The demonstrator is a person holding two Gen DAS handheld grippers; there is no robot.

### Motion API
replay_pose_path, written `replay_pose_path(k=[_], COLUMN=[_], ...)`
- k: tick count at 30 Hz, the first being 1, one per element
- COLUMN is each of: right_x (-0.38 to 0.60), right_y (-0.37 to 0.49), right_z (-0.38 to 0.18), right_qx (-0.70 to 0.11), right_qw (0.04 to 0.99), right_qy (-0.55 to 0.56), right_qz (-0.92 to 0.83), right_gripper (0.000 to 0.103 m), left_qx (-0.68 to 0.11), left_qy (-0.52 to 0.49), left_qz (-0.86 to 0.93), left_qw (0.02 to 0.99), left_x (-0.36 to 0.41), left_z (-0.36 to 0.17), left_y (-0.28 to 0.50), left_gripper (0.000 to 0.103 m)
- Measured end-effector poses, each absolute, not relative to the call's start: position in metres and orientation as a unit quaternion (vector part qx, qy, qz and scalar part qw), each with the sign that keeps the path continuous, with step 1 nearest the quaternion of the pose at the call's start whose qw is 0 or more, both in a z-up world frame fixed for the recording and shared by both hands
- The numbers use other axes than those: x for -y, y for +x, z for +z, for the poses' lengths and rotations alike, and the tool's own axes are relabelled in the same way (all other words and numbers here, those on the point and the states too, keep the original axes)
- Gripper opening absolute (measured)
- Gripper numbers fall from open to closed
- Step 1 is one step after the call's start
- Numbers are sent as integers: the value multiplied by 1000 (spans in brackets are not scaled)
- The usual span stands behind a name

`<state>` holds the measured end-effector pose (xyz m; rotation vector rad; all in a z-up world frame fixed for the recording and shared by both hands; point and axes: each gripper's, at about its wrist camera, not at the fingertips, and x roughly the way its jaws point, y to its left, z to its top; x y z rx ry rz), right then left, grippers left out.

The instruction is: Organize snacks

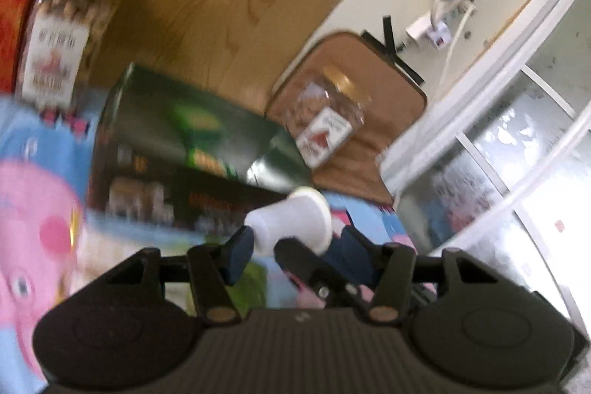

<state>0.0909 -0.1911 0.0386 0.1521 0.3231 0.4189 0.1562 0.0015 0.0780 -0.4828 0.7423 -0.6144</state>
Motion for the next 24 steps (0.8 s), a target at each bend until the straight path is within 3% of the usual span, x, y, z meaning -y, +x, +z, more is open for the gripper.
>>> replay_pose_path(k=[2,4,7,9,11,19,24], right_x=[188,187,177,172,175,206,214], right_y=[114,134,158,165,170,131,114], right_z=[43,43,44,43,44,41,23], right_qx=[-153,-150,-147,-153,-153,-131,-192], right_qw=[966,964,966,967,969,969,942], right_qy=[75,89,87,85,87,134,178], right_qz=[196,200,193,186,175,160,208], right_gripper=[32,31,36,39,49,49,49], left_qx=[-350,-344,-338,-341,-343,-312,-312], left_qy=[-230,-245,-255,-258,-268,-280,-265], left_qz=[-285,-272,-252,-238,-237,-239,-209], left_qw=[862,865,870,872,868,876,888], left_x=[-2,-6,-11,-13,-16,-48,-80], left_z=[81,81,77,74,74,81,65], left_y=[173,189,213,224,228,203,172], left_gripper=[54,57,56,62,62,63,63])
